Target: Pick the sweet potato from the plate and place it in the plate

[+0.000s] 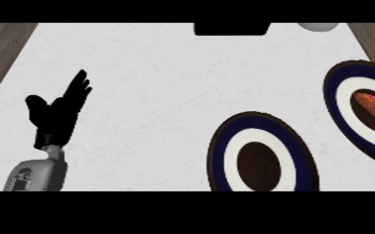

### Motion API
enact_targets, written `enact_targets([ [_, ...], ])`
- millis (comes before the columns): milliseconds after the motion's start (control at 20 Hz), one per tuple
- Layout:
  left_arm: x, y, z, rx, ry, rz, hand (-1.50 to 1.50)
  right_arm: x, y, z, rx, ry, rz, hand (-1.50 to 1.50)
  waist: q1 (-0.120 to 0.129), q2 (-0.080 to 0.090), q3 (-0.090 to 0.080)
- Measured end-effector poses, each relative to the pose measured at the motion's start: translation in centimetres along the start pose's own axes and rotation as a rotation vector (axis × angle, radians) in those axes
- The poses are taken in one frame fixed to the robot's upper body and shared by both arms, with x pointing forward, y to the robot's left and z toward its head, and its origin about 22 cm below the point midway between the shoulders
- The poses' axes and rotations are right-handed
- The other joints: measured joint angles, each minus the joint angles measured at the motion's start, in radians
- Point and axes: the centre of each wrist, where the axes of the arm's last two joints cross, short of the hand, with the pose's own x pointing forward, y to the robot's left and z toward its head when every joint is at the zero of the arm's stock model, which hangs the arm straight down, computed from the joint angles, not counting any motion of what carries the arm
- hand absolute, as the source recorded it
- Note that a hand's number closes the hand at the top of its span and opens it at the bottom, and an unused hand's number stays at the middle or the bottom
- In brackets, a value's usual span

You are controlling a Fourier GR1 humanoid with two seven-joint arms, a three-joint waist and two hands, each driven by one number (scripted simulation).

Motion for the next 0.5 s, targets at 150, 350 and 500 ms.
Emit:
enact_targets([
  [150,-0.1,0.5,-0.1,-0.001,-0.003,-0.003,0.0,-0.2,-1.3,0.5,-0.009,0.004,0.014,-1.5,-0.001,0.0,0.0],
  [350,0.2,0.5,-0.4,0.004,0.003,-0.002,0.0,-1.0,-2.9,0.2,-0.018,0.024,0.044,-1.5,0.0,0.0,0.0],
  [500,-0.1,0.6,0.1,0.002,0.0,-0.003,0.0,-1.5,-5.0,0.5,-0.014,0.034,0.068,-1.5,0.0,0.0,0.0],
])
